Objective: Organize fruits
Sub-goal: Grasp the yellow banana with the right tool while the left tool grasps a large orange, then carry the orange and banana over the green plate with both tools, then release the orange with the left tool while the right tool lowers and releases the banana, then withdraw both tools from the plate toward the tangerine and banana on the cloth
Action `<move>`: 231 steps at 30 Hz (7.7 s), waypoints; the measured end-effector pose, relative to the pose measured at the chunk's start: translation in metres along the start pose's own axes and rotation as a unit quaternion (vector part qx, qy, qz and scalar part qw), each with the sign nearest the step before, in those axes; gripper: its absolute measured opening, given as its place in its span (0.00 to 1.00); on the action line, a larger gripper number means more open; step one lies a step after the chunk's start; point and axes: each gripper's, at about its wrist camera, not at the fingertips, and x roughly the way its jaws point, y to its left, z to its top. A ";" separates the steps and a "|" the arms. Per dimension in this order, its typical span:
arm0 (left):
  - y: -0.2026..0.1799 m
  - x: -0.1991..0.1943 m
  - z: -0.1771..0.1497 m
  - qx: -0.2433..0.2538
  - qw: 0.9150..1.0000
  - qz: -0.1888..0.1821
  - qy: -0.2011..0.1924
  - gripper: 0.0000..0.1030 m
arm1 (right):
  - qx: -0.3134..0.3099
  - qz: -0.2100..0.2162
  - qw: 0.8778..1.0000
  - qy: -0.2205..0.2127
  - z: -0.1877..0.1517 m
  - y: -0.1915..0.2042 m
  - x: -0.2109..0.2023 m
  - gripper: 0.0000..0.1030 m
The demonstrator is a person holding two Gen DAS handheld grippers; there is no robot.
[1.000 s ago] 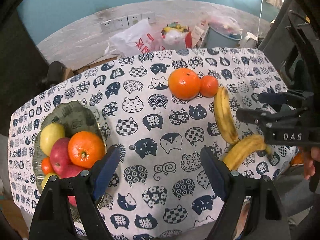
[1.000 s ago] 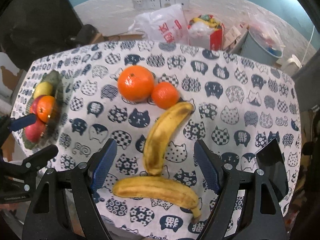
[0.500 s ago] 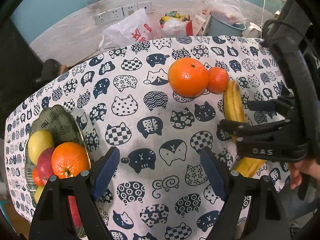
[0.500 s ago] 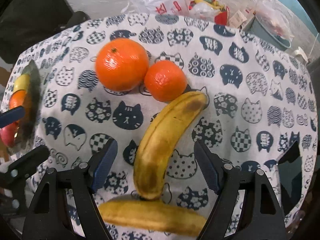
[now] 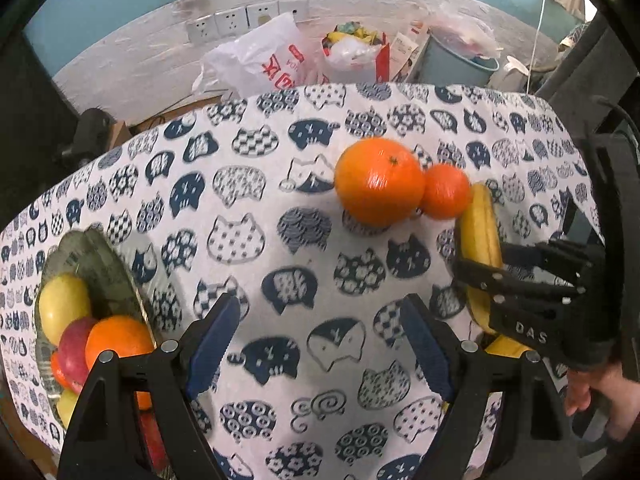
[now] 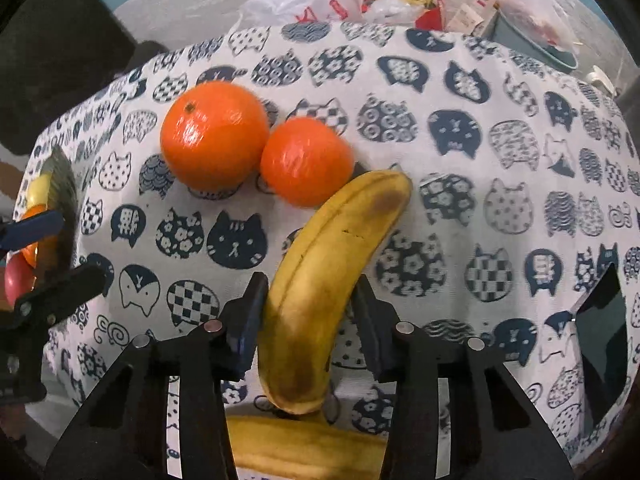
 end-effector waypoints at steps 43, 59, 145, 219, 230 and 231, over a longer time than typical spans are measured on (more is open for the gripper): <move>-0.036 0.074 0.068 0.010 0.999 -0.042 0.008 0.69 | 0.125 0.134 0.983 -0.033 0.039 -0.077 -0.010 0.53; -0.032 0.043 0.045 0.017 0.999 -0.032 -0.003 0.68 | 0.080 0.101 0.989 -0.069 0.040 -0.063 -0.033 0.34; 0.225 -0.079 -0.081 -0.234 0.971 0.028 -0.036 0.68 | -0.155 0.200 0.966 -0.056 0.052 0.242 -0.056 0.34; 0.080 -0.101 -0.080 -0.036 0.999 0.022 -0.010 0.79 | -0.138 0.031 0.988 -0.054 0.011 0.126 -0.108 0.75; -0.005 -0.067 -0.071 0.062 0.998 -0.007 0.023 0.79 | -0.100 -0.001 0.995 -0.019 -0.015 0.027 -0.106 0.75; -0.009 -0.064 -0.071 0.069 0.997 -0.007 0.025 0.79 | -0.101 -0.001 0.995 -0.013 -0.017 0.021 -0.104 0.75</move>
